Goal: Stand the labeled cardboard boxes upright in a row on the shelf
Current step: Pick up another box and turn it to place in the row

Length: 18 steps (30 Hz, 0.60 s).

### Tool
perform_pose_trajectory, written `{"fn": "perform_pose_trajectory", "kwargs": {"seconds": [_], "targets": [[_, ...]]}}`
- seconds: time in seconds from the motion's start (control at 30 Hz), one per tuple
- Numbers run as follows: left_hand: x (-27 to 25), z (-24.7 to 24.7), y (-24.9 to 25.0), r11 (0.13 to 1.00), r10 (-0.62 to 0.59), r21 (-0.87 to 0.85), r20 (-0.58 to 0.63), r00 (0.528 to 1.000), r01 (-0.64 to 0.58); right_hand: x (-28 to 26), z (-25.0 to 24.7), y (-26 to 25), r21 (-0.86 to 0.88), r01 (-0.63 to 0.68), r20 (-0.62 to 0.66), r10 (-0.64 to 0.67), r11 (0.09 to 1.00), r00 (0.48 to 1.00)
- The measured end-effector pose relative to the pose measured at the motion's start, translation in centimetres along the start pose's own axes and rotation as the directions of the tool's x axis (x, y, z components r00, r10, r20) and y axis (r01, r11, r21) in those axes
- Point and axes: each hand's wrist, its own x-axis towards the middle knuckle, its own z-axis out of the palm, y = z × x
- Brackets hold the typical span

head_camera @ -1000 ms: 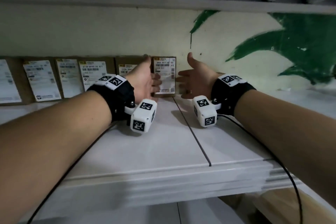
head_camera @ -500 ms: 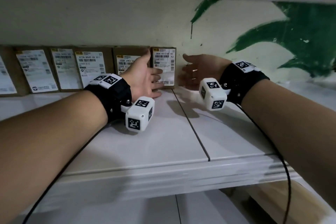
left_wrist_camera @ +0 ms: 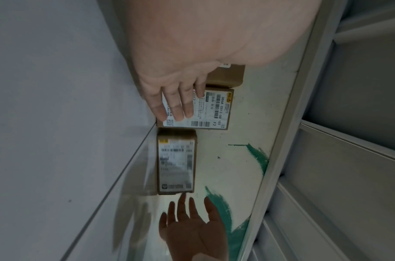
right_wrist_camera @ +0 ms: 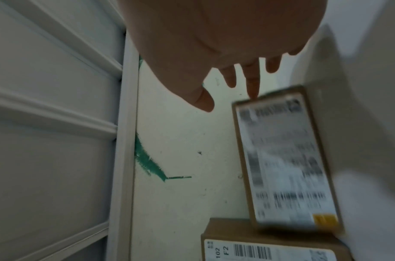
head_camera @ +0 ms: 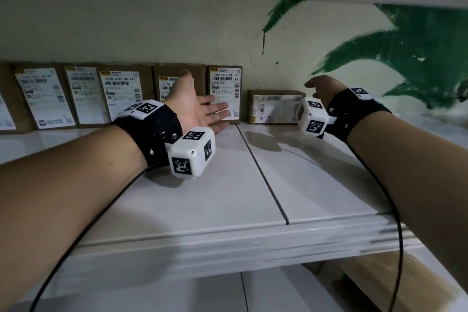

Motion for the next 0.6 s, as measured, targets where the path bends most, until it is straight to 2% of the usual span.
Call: {"fn": "perform_pose_trajectory", "kwargs": {"seconds": [0.13, 0.23, 0.33, 0.37, 0.43, 0.5, 0.53, 0.6], "targets": [[0.0, 0.3, -0.1, 1.000, -0.001, -0.001, -0.003, 1.000, 0.001, 0.1, 0.3, -0.4, 0.127, 0.016, 0.021, -0.018, 0.992, 1.000], [0.0, 0.5, -0.3, 1.000, -0.002, 0.007, 0.005, 1.000, 0.002, -0.5, 0.8, 0.1, 0.031, -0.019, 0.102, 0.016, 0.999, 0.995], [-0.2, 0.7, -0.4, 1.000, 0.009, 0.021, 0.021, 1.000, -0.010, -1.0, 1.0, 0.8, -0.021, -0.103, 0.260, 0.105, 0.994, 0.960], [-0.3, 0.8, -0.3, 1.000, 0.012, 0.024, 0.025, 1.000, -0.013, -0.7, 1.0, 0.9, -0.087, -0.117, 0.277, 0.137, 0.989, 0.951], [-0.5, 0.7, -0.3, 1.000, 0.011, 0.027, 0.030, 0.999, -0.012, 0.0, 0.9, 1.0, -0.184, -0.130, 0.294, 0.181, 0.974, 0.938], [-0.5, 0.5, -0.4, 0.999, 0.007, 0.035, 0.036, 0.999, -0.008, 3.1, 0.3, 1.5, -0.186, -0.137, 0.290, 0.188, 0.973, 0.938], [-0.4, 0.5, -0.4, 0.999, 0.005, 0.040, 0.038, 0.999, -0.006, 1.9, 0.2, 0.9, -0.174, -0.146, 0.268, 0.190, 0.974, 0.944], [-0.4, 0.4, -0.4, 0.999, 0.003, 0.054, 0.044, 0.999, -0.005, -0.6, 0.0, -0.2, -0.068, -0.078, 0.203, 0.090, 0.995, 0.975]]}}
